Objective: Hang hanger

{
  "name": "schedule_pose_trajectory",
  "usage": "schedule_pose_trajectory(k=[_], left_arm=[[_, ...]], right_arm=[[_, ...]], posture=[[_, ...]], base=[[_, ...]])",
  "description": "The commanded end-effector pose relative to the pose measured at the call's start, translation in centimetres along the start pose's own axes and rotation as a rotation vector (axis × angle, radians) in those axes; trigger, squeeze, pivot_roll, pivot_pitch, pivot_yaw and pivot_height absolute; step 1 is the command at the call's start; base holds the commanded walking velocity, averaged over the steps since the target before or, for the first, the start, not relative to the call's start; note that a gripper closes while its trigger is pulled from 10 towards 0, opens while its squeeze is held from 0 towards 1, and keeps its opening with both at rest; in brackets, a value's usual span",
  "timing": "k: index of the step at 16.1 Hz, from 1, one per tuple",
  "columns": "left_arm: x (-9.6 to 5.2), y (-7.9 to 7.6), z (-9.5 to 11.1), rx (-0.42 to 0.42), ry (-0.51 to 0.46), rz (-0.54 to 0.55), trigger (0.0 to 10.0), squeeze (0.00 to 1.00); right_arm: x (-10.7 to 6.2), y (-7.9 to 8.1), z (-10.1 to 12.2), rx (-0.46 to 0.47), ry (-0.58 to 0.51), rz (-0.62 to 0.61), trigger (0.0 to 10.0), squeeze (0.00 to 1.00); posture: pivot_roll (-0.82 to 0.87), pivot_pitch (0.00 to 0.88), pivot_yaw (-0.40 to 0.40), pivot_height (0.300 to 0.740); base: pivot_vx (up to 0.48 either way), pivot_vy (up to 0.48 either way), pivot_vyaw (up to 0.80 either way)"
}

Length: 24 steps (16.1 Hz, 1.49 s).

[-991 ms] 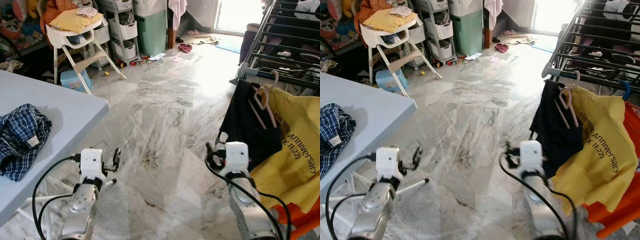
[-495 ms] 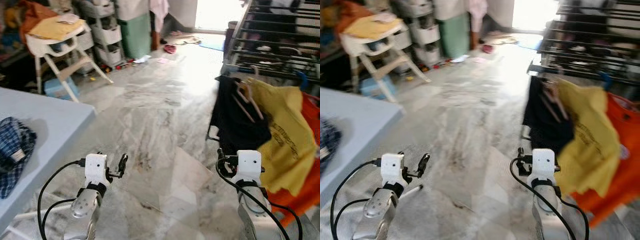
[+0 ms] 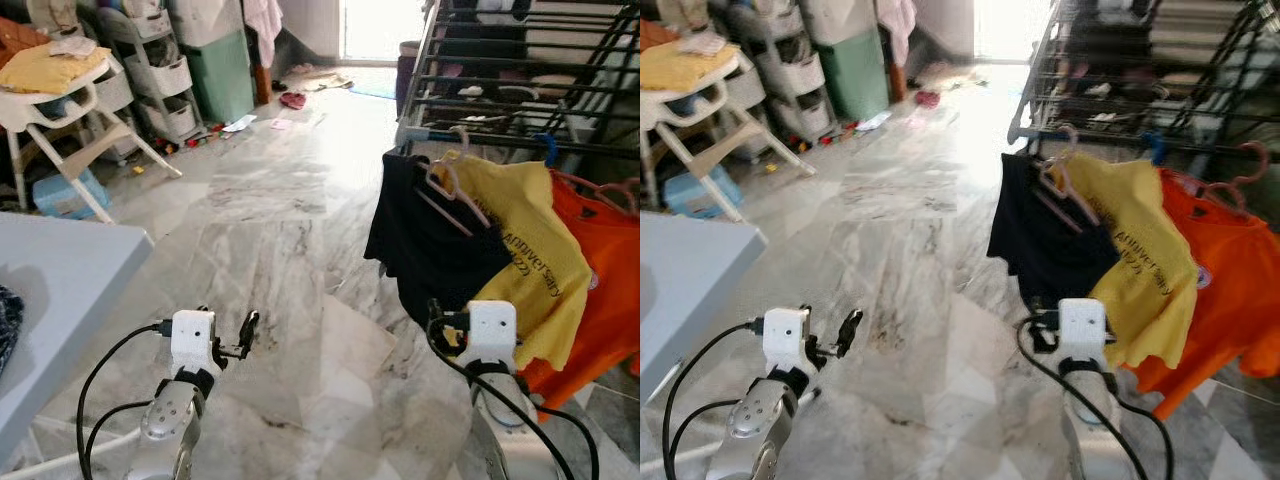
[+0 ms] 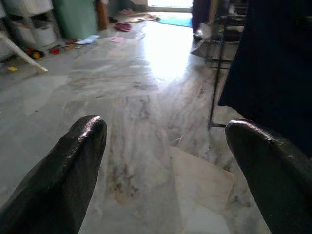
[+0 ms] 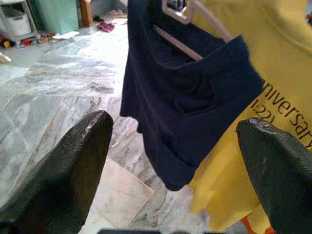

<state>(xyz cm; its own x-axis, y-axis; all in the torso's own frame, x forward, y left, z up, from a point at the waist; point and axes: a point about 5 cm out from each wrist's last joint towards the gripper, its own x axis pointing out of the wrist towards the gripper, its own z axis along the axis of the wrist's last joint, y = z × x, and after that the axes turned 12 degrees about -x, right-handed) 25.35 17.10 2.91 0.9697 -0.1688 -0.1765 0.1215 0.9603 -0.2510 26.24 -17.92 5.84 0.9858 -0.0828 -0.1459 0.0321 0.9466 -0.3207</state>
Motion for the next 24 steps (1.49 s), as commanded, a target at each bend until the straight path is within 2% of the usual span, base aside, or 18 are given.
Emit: schedule_pose_trajectory(k=[1,6,10,15,17,18,20,22,24], left_arm=[[0.2,-0.5,0.3,0.002,-0.007,-0.022,10.0,0.00],[0.4,-1.0,0.1,-0.003,0.006,-0.046,10.0,0.00],[0.5,-1.1,0.2,0.001,0.011,-0.052,10.0,0.00],[0.5,-0.9,-0.3,-0.012,0.036,-0.020,10.0,0.00],[0.5,-1.0,-0.4,-0.011,0.038,-0.025,10.0,0.00],[0.6,-1.1,-0.4,-0.009,0.039,-0.027,10.0,0.00],[0.7,-1.1,-0.4,-0.010,0.041,-0.028,10.0,0.00],[0.7,-1.1,-0.5,-0.009,0.044,-0.032,10.0,0.00],[0.8,-1.3,-0.5,-0.005,0.047,-0.043,10.0,0.00]], right_arm=[[0.0,0.0,0.4,0.004,-0.012,0.002,10.0,0.00],[0.0,-0.2,0.3,0.003,-0.005,-0.001,10.0,0.00],[0.0,0.2,0.3,0.021,-0.004,0.012,10.0,0.00],[0.4,0.6,0.4,-0.016,0.015,0.028,10.0,0.00],[0.4,0.7,0.8,-0.057,-0.009,0.028,10.0,0.00],[0.4,1.2,1.0,-0.028,-0.037,0.060,10.0,0.00],[0.4,1.2,1.3,-0.095,-0.060,0.051,10.0,0.00],[0.3,1.3,1.0,-0.075,-0.018,0.074,10.0,0.00],[0.2,1.3,0.9,-0.054,-0.024,0.091,10.0,0.00]], posture=[[-0.17,0.000,0.086,0.740],[-0.17,0.000,0.091,0.740],[-0.18,0.000,0.090,0.740],[-0.17,0.000,0.082,0.740],[-0.17,0.000,0.081,0.740],[-0.17,0.000,0.081,0.740],[-0.18,0.000,0.079,0.740],[-0.18,0.000,0.080,0.740],[-0.18,0.000,0.084,0.740]], base=[[0.300,0.000,-0.80],[0.307,0.000,-0.74],[0.298,0.000,0.00],[0.000,0.000,0.00],[0.000,0.000,0.00],[0.000,0.000,0.00],[0.000,0.000,0.00],[0.000,0.000,0.00],[0.000,0.000,0.00]])
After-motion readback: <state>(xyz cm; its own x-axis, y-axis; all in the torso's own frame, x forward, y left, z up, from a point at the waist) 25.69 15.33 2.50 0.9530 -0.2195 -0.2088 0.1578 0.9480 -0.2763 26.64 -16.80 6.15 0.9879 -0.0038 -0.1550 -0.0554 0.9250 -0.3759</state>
